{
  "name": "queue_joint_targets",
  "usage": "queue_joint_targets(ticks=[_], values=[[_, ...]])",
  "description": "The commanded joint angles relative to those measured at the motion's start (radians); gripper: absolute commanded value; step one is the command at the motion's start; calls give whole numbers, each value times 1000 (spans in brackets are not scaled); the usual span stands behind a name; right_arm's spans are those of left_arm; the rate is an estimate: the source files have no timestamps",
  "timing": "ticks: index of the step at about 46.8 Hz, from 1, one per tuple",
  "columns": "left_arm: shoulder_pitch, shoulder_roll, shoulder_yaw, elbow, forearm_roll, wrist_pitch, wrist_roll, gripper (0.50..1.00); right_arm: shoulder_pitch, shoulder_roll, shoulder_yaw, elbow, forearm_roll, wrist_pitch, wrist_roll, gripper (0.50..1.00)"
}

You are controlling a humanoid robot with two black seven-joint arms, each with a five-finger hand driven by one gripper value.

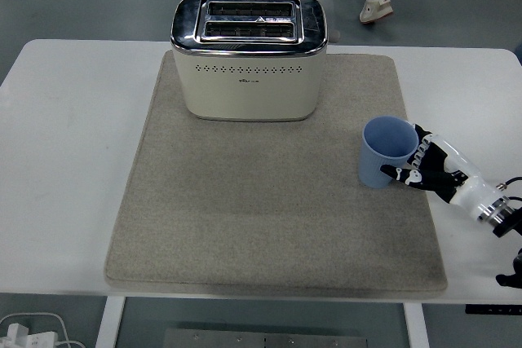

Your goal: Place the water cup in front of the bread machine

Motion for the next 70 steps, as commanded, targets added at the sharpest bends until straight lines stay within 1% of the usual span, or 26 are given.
queue_joint_targets(ticks=[1,31,35,39,42,46,49,51,54,59,61,70], values=[[0,0,-2,0,0,0,0,1000,-2,6,1,0,0,-9,0,924],[0,0,-2,0,0,0,0,1000,-6,23,15,-5,0,-9,0,928],[0,0,-2,0,0,0,0,1000,-7,23,15,-5,0,-9,0,921],[0,0,-2,2,0,0,0,1000,-7,23,15,-5,0,-9,0,903],[0,0,-2,2,0,0,0,1000,-9,23,14,-5,-3,-8,0,868],[0,0,-2,2,0,0,0,1000,-13,23,14,-2,-14,-3,0,775],[0,0,-2,2,0,0,0,1000,-13,23,15,-2,-15,-3,0,744],[0,0,-2,0,0,0,0,1000,-13,23,15,-2,-17,-3,0,699],[0,0,-2,2,0,0,0,1000,-15,23,14,-2,-18,-5,0,611],[0,0,-2,2,0,0,0,1000,-15,23,14,-2,-21,-8,0,517],[0,0,-2,2,0,0,0,1000,-13,21,14,-2,-25,-6,0,500],[0,0,-2,0,0,0,0,1000,-13,21,14,-2,-41,-6,0,500]])
